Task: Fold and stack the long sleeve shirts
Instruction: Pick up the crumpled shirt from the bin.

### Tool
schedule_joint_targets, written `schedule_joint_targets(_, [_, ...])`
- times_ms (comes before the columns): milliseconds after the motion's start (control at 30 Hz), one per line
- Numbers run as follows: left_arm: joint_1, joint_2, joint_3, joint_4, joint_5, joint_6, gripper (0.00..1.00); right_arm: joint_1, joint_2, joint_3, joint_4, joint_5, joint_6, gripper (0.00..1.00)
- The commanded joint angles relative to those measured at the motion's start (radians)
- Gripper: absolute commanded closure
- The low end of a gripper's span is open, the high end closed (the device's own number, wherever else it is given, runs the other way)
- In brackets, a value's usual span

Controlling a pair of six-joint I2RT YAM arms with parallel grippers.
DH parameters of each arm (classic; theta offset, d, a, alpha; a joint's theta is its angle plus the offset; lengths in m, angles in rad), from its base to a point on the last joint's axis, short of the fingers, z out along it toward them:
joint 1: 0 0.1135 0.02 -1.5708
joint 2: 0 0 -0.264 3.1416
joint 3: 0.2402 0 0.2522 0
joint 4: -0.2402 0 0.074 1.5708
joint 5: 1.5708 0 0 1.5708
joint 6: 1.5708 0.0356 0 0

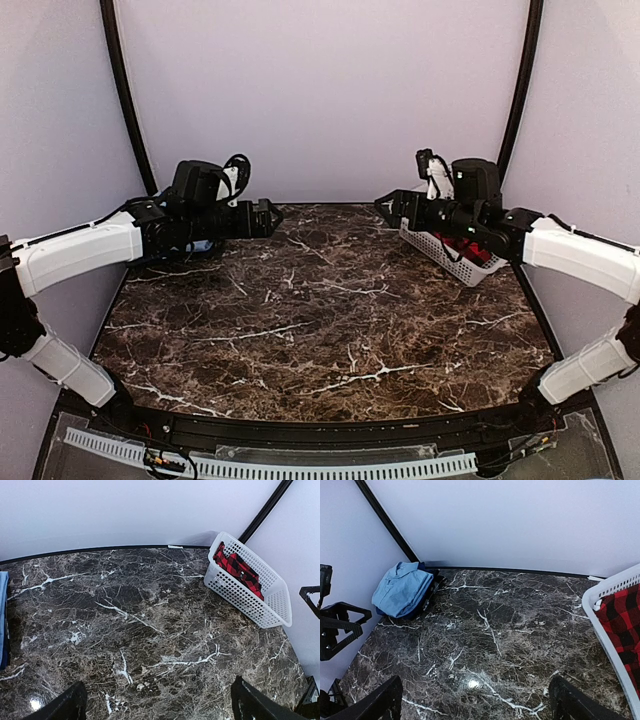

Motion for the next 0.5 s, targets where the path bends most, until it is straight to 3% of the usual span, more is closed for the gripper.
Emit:
schedule_joint_targets(0, [0.004, -0.037, 0.018, -0.022, -0.018, -0.004, 0.01, -0.002, -0.025, -0.009, -0.005, 0.077, -0.017, 0.01])
schedule_joint_targets(300, [0.004, -0.055, 0.017, -0.035, -0.036, 0.008, 0.01, -0.029, 0.033, 0.106, -0.065, 0.162, -0.042, 0.01])
schedule_joint_targets(467, [0.004, -0.054, 0.014, -0.041, -0.036, 0.015, 0.01, -0.135, 0.098, 0.177, -0.079, 0.148, -0.042, 0.01])
